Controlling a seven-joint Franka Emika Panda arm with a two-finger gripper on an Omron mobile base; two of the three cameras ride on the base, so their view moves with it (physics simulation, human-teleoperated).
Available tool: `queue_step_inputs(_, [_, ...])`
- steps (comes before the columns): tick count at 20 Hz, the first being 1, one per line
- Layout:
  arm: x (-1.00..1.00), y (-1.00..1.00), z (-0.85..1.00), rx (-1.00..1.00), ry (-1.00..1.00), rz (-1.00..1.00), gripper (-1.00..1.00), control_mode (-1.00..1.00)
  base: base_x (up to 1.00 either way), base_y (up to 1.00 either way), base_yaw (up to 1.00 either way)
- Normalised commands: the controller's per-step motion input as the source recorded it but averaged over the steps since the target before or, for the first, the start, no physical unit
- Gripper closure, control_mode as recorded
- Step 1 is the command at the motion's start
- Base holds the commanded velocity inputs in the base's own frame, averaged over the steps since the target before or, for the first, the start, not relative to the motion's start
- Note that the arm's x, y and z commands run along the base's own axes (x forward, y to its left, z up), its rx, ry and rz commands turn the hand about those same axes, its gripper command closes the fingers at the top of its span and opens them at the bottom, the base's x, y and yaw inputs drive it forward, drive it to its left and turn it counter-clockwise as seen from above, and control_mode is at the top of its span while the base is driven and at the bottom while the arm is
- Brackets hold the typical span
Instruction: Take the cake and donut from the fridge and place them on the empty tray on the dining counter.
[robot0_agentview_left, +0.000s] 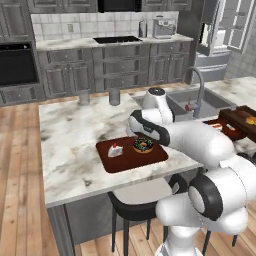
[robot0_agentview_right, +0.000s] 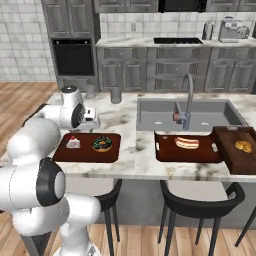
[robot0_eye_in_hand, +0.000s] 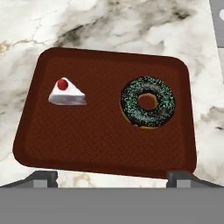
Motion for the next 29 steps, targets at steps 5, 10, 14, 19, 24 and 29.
queue_step_inputs(5, [-1.00, 0.00, 0.67, 0.01, 0.00, 0.00, -1.00, -1.00, 0.00, 0.00, 0.00])
queue_step_inputs(10, [-1.00, 0.00, 0.21, 0.00, 0.00, 0.00, -1.00, -1.00, 0.00, 0.00, 0.00])
queue_step_inputs(14, [-1.00, -0.02, 0.01, 0.00, 0.00, -0.01, -1.00, -1.00, 0.00, 0.00, 0.00])
queue_step_inputs(19, [-0.93, 0.06, 0.00, -0.01, 0.00, 0.00, -1.00, -1.00, 0.00, 0.00, 0.00])
queue_step_inputs(24, [-0.67, 0.32, 0.00, 0.00, 0.00, 0.00, -1.00, -1.00, 0.00, 0.00, 0.00])
queue_step_inputs(29, [-0.46, 0.54, 0.00, -0.01, 0.00, 0.02, -1.00, -1.00, 0.00, 0.00, 0.00])
